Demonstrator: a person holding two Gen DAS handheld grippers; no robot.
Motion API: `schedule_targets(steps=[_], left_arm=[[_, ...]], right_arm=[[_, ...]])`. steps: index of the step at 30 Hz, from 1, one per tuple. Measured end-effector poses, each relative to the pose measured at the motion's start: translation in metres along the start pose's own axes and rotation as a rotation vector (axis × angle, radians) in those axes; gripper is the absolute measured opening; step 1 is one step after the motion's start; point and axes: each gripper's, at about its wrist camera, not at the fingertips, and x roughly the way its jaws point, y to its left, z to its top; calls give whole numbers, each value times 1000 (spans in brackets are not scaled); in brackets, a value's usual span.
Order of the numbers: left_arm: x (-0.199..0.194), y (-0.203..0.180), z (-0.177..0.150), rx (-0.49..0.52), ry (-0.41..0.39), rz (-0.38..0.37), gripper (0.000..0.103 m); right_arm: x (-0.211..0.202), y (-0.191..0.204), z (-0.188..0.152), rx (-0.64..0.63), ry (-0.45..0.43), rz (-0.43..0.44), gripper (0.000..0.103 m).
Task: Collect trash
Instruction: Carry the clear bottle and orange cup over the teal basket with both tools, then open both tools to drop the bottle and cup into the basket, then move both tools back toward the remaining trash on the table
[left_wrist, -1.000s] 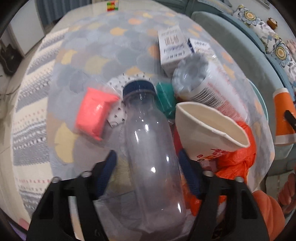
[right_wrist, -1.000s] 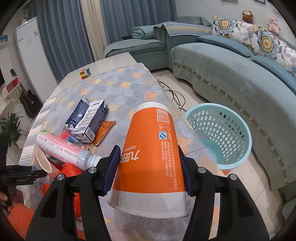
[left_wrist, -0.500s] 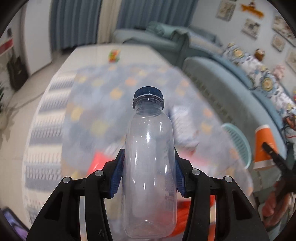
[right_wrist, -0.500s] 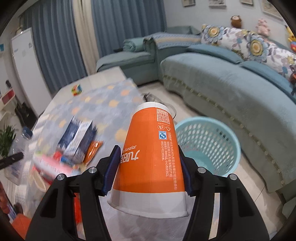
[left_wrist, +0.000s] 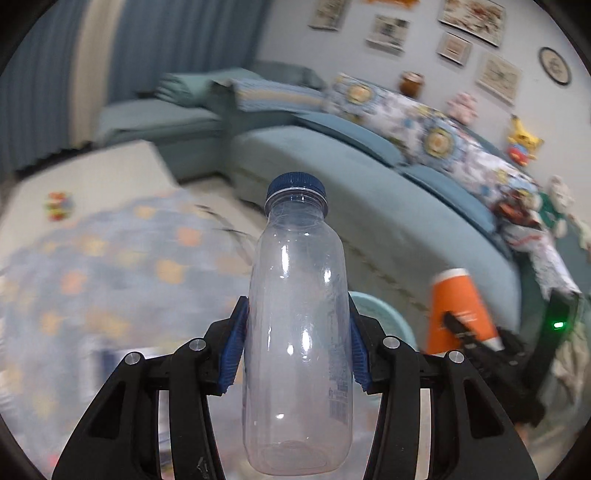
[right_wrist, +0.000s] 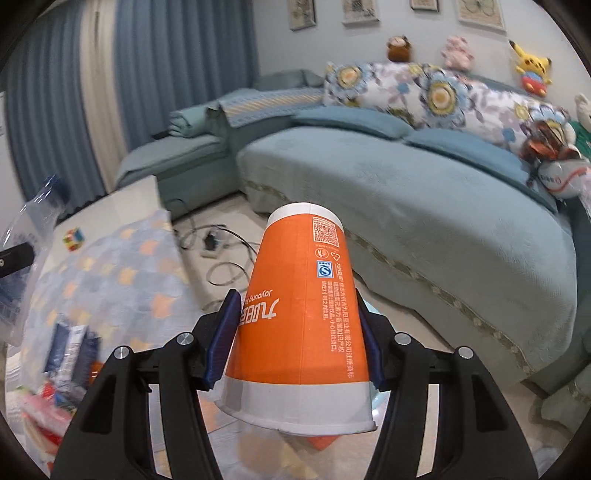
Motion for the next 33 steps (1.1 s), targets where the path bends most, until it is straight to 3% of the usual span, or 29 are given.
schedule_targets(steps=[6, 11, 14, 16, 23, 29, 33], left_arm=[[99, -16, -24, -2, 151, -142, 46], [150, -26, -47, 14, 228, -132, 46], [161, -32, -56, 39, 234, -112, 66], [152, -28, -54, 45, 222, -121, 70], [100, -10, -31, 7, 126, -151, 73], [22, 13, -18, -16, 15, -163, 73], [-53, 42, -17, -45, -103, -133, 73]], right_arm=[[54, -24, -18, 53, 118, -92, 55], [89, -32, -31, 76, 189, -136, 57], [107, -34, -31, 83, 224, -123, 60], [109, -35, -30, 90, 223, -122, 69], [84, -31, -29, 85, 183, -85, 70], [30, 2, -24, 12, 74, 17, 70], [-16, 42, -17, -54, -29, 109, 70]])
